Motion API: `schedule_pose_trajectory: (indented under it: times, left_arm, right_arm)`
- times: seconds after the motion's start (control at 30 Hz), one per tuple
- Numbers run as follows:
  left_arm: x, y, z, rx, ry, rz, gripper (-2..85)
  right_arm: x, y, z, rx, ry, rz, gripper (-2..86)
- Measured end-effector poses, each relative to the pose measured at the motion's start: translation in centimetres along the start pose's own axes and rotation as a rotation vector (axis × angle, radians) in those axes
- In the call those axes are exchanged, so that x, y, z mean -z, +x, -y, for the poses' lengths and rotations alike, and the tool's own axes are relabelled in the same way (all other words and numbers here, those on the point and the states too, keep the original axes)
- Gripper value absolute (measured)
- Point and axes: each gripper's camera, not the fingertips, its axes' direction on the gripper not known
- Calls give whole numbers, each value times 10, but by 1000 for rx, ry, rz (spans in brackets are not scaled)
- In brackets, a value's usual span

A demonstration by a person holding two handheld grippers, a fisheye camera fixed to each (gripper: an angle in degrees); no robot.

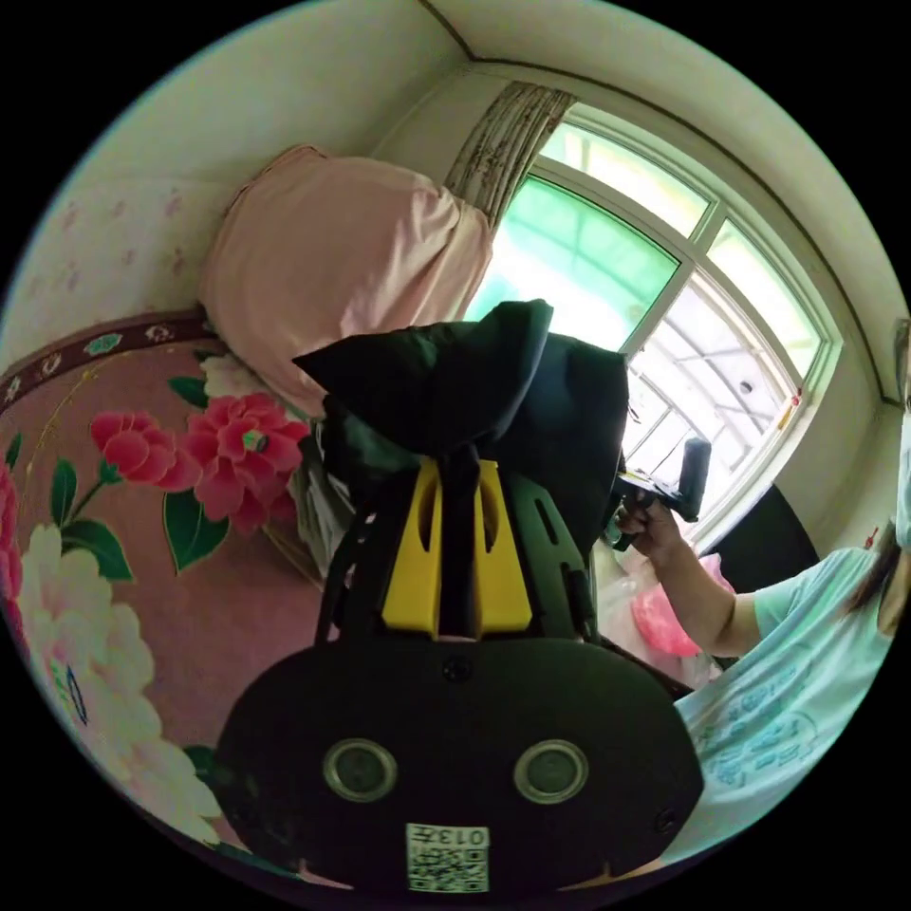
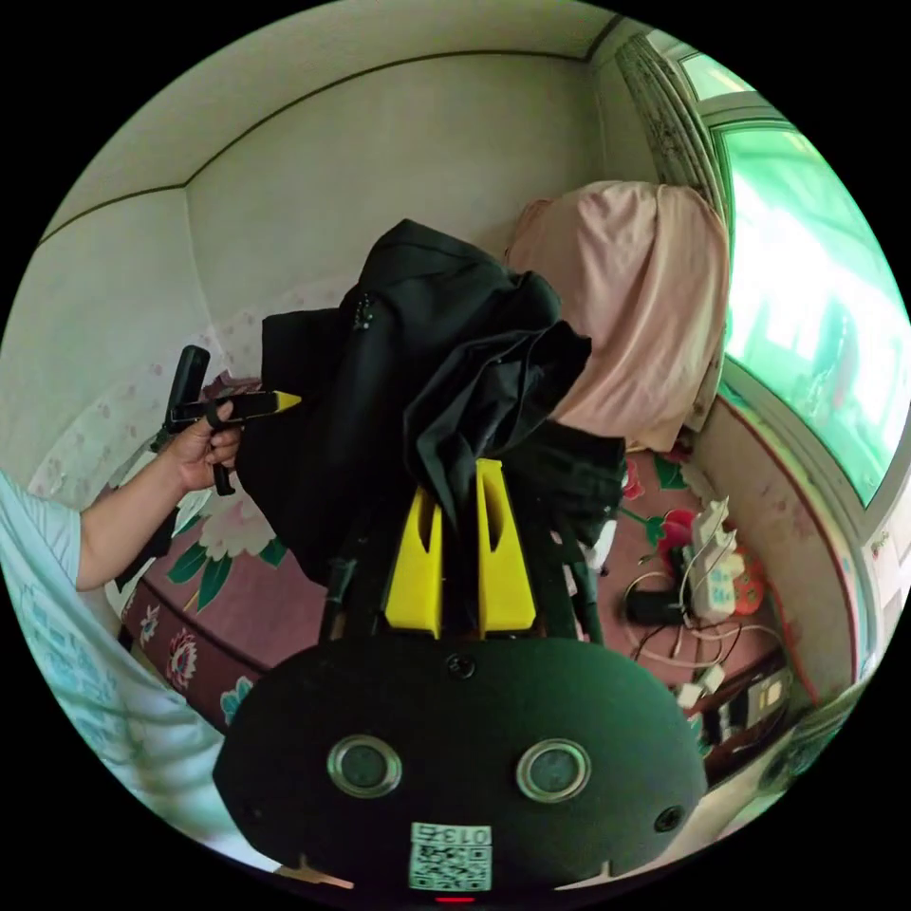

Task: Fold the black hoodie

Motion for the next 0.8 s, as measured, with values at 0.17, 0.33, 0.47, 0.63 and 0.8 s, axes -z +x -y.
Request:
schedule_pose_trajectory:
  times: [0.17,0.33,0.47,0.63,0.8]
  left_arm:
    - [-104,-22,121,53,-103,16,57]
    - [-212,-73,167,89,-298,105,60]
    - [-281,-132,158,197,-418,161,66]
    - [-302,-154,143,231,-369,118,69]
    - [-286,-156,145,290,-303,84,75]
  right_arm:
    - [-49,115,73,-71,-45,-19,70]
    - [-144,196,86,-197,-196,-42,74]
    - [-239,237,61,-241,-339,-67,72]
    - [-274,238,50,-262,-259,-45,72]
    - [-289,218,58,-306,-192,-55,89]
